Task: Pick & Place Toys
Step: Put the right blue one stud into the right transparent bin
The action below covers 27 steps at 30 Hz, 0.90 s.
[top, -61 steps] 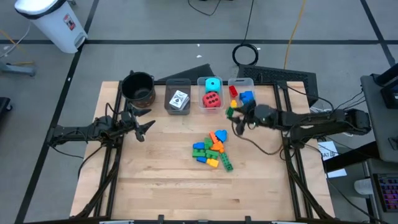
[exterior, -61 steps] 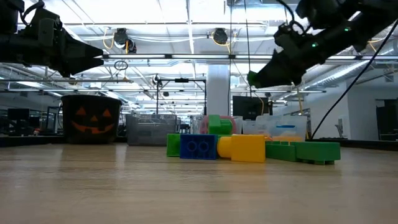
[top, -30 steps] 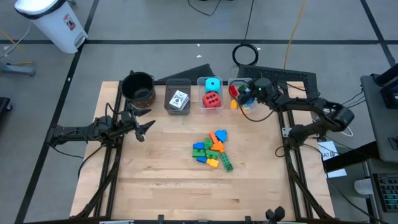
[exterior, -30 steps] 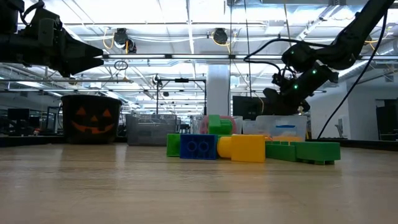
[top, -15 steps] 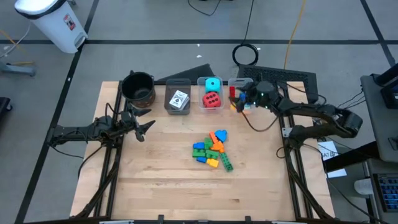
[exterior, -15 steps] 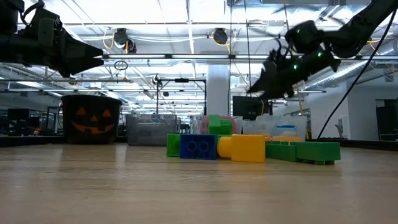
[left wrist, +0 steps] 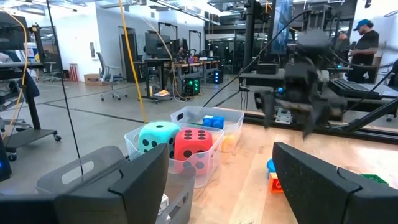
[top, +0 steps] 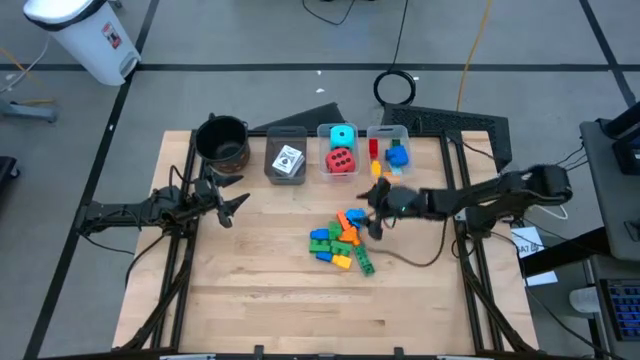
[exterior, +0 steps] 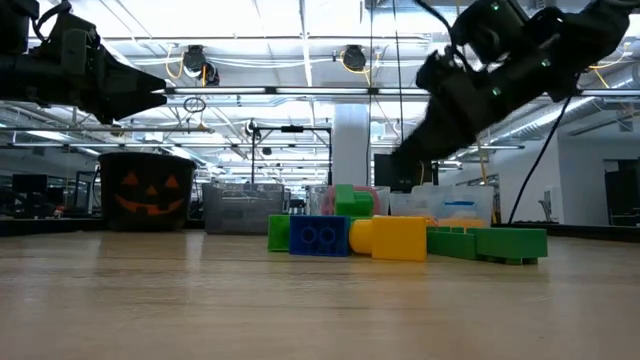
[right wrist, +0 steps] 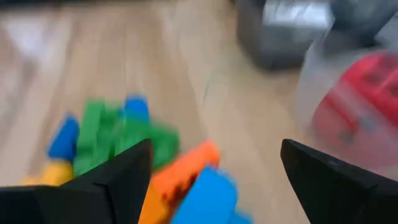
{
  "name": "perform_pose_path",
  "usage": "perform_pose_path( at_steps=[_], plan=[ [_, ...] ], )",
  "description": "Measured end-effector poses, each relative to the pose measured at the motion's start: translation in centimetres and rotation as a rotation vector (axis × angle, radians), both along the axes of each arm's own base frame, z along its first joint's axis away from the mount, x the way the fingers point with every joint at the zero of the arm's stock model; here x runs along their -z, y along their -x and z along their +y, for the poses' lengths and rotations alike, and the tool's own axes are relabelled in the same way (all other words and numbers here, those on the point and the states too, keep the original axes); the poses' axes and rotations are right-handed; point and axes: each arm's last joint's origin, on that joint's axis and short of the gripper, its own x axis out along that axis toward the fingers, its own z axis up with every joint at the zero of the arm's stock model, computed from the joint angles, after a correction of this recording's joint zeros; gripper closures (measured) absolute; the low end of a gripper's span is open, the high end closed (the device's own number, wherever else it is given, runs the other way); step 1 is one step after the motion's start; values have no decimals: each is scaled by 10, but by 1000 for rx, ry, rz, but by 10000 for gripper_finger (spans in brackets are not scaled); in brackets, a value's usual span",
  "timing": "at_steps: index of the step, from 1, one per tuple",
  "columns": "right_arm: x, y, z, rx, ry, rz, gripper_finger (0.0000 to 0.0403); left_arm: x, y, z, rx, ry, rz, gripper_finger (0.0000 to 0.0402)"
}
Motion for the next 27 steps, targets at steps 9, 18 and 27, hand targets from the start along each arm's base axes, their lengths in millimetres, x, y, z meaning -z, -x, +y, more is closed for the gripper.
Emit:
perform_pose_path(
  at_steps=[9, 18, 27],
  plan=[
    [27, -19, 7, 19, 9, 277, 82, 0, 0, 0, 0, 0, 0, 110],
    [49, -27, -9, 33, -66, 380, 84, 0, 0, 0, 0, 0, 2, 110],
    [54, -26, -14, 7, -100, 408, 131, 1, 0, 0, 0, 0, 6, 110]
  ],
)
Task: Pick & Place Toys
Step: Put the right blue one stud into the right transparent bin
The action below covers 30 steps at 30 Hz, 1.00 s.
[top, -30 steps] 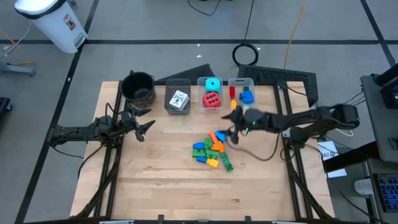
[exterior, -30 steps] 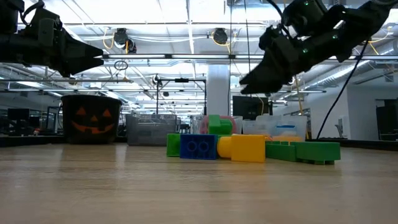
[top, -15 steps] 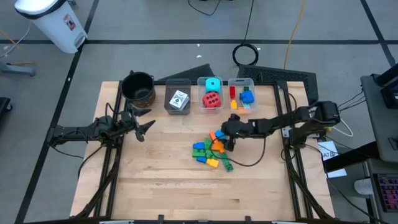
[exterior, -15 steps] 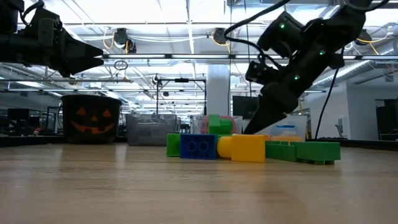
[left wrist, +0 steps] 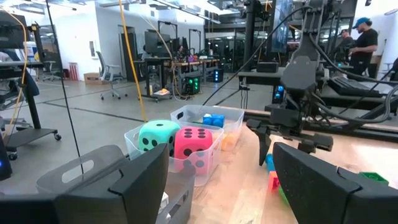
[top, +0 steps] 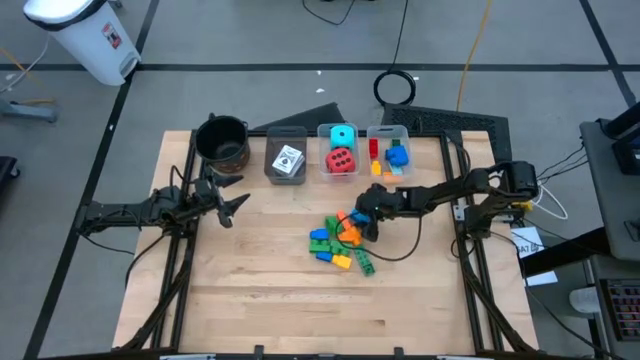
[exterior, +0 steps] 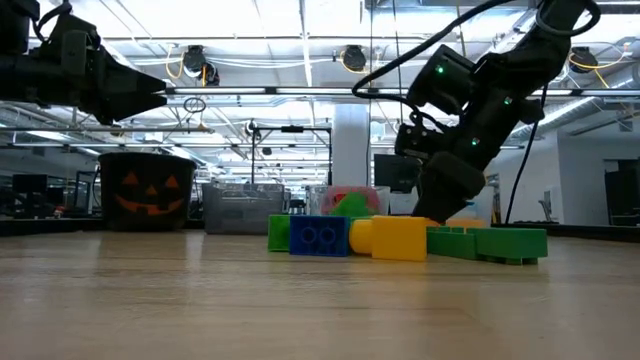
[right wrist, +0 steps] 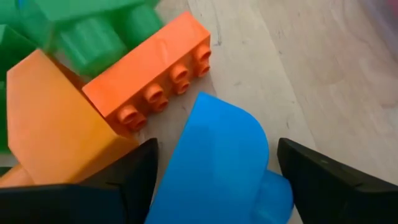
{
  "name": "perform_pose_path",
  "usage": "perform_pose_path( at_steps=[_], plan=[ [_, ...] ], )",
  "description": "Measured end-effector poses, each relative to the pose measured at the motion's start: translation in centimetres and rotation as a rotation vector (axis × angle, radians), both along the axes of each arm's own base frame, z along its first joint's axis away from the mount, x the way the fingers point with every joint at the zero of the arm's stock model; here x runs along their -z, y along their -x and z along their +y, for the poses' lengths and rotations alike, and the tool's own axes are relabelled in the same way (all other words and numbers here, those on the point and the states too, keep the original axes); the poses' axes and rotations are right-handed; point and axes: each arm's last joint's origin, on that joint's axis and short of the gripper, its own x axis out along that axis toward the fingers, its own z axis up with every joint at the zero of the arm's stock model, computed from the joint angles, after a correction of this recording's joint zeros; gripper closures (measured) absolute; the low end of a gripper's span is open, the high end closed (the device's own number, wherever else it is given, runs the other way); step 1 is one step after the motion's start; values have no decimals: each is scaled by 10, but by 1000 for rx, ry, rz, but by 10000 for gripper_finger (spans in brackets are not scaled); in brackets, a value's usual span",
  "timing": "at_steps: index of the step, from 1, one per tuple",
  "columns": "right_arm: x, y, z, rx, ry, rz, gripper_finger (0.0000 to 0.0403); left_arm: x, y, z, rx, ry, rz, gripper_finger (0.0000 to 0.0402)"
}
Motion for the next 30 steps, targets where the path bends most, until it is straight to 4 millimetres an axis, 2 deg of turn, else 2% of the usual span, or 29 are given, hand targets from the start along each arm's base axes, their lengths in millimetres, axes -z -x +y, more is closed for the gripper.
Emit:
perform_pose_path(
  at_steps=[7, 15, 25, 30],
  plan=[
    [0, 2, 0, -23, 17, 22, 155, -1, 0, 0, 1, 0, -6, 110],
    [-21, 10, 1, -22, 17, -11, 168, 0, 0, 0, 0, 0, -4, 110],
    [-49, 22, 3, -16, 20, -82, 264, -1, 0, 0, -1, 0, -6, 110],
    [-58, 31, 8, -11, 1, -68, 276, 0, 0, 0, -1, 0, -5, 110]
  ],
)
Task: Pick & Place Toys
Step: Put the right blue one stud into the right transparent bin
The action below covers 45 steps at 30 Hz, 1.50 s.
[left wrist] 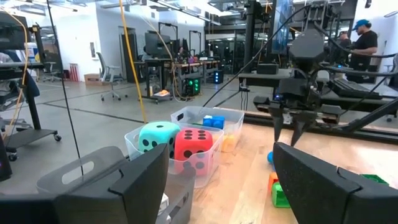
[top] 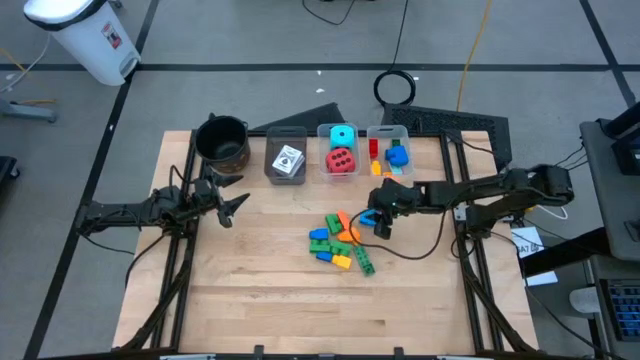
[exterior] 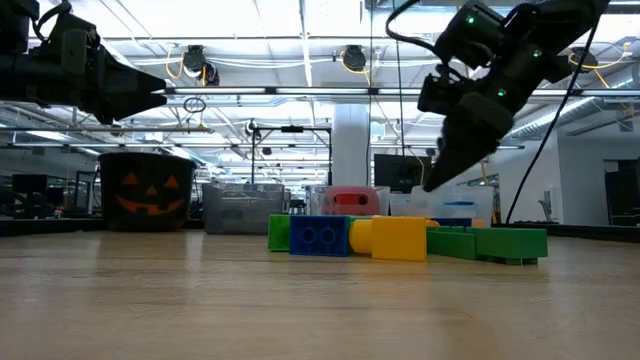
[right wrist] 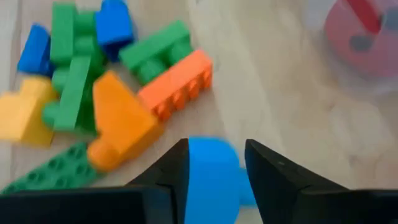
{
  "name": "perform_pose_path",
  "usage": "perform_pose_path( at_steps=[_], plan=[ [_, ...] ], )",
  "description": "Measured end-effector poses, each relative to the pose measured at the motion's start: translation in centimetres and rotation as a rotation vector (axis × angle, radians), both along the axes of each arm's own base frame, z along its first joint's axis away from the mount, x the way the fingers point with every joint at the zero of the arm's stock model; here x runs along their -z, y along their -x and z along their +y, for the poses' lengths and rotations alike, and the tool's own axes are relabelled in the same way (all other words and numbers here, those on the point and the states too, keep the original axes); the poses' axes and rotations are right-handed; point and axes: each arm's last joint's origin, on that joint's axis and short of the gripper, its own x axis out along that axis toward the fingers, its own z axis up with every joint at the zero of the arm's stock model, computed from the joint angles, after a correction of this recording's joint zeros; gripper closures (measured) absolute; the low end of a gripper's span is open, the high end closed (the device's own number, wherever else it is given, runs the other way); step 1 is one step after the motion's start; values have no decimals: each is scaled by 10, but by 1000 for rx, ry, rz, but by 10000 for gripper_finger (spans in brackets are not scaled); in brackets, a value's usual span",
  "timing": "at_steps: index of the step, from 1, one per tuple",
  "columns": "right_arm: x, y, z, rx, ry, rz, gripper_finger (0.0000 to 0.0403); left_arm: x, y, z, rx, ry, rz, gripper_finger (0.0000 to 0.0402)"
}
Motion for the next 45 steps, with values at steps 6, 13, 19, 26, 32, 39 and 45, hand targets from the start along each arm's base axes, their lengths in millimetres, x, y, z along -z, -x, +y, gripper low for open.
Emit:
perform_pose_path(
  at_steps=[6, 13, 19, 26, 32, 39, 45],
  plan=[
    [4, 5, 17, -53, -16, 33, 220, 0, 0, 0, 0, 0, 0, 110],
    [21, 13, 20, -11, 125, 39, 99, 0, 0, 0, 1, 0, 0, 110],
    [33, 21, 14, 11, 95, 79, 37, 0, 0, 0, 1, 0, 1, 110],
    [44, 18, 11, -13, 61, 15, 31, 0, 0, 0, 0, 0, 0, 110],
    [57, 15, 4, -26, 75, 38, 34, 0, 0, 0, 0, 0, 0, 110],
    [65, 11, -4, -31, 13, 35, 50, 0, 0, 0, 0, 0, 1, 110],
    [66, 11, -5, -42, 16, 38, 107, 0, 0, 0, 1, 0, 0, 110]
  ],
)
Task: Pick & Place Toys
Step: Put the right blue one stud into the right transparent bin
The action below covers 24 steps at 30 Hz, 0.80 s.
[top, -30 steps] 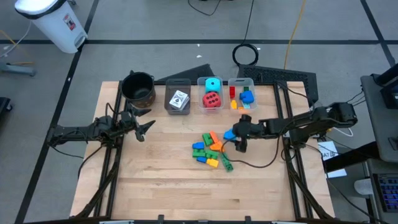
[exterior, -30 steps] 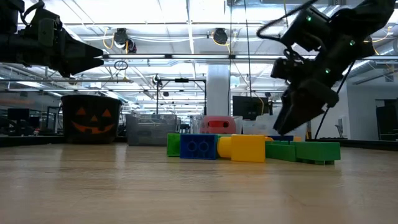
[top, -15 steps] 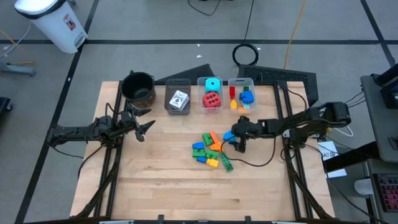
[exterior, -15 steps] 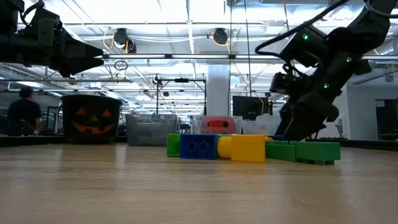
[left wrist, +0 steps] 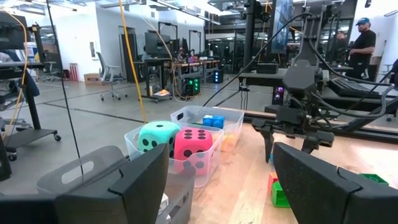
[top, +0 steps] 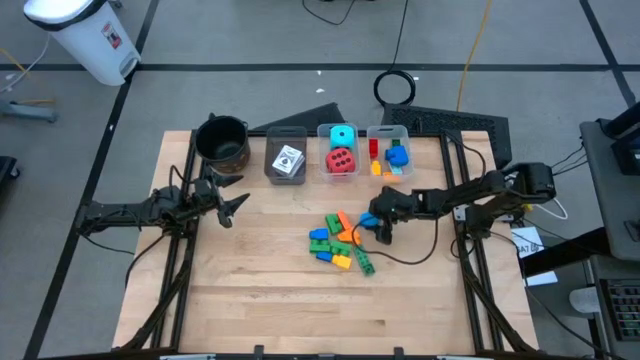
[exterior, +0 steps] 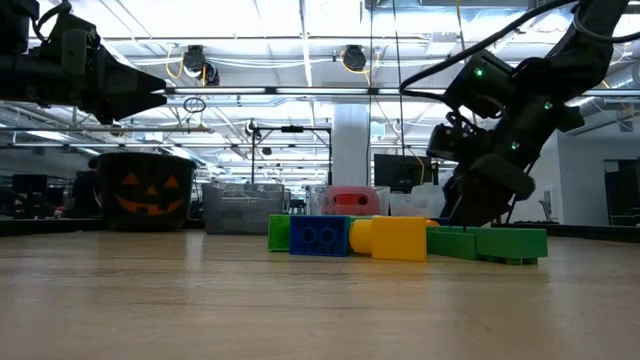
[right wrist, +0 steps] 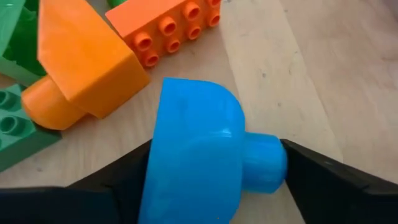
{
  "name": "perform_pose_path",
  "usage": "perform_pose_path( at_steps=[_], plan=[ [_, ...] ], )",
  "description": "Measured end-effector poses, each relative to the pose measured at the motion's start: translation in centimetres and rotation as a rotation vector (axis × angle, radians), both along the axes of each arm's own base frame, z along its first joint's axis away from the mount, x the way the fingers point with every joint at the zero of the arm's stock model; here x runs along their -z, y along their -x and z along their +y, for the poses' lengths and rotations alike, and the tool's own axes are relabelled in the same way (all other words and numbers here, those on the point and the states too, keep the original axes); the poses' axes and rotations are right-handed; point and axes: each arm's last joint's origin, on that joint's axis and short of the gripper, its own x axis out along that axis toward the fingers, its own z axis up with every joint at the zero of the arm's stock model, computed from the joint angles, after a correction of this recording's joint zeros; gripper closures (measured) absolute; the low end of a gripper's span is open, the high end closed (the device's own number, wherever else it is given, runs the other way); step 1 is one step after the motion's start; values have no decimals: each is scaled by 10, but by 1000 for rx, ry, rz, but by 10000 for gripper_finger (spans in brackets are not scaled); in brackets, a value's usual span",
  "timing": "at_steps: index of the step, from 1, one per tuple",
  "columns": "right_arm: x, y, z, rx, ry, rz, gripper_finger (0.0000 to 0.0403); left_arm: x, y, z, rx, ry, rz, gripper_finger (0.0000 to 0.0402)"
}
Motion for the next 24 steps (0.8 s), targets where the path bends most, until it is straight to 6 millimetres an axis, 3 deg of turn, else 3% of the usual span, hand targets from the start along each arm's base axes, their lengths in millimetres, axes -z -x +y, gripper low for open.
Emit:
perform_pose_path(
  at_steps=[6, 13, 24],
  plan=[
    [0, 0, 0, -18, 11, 0, 180, 0, 0, 0, 0, 0, 0, 110],
    [-14, 4, 0, -16, 30, -49, 181, 0, 0, 0, 0, 0, 0, 110],
    [-71, 16, -1, 13, 180, -317, 181, 0, 0, 0, 0, 0, 0, 110]
  ],
)
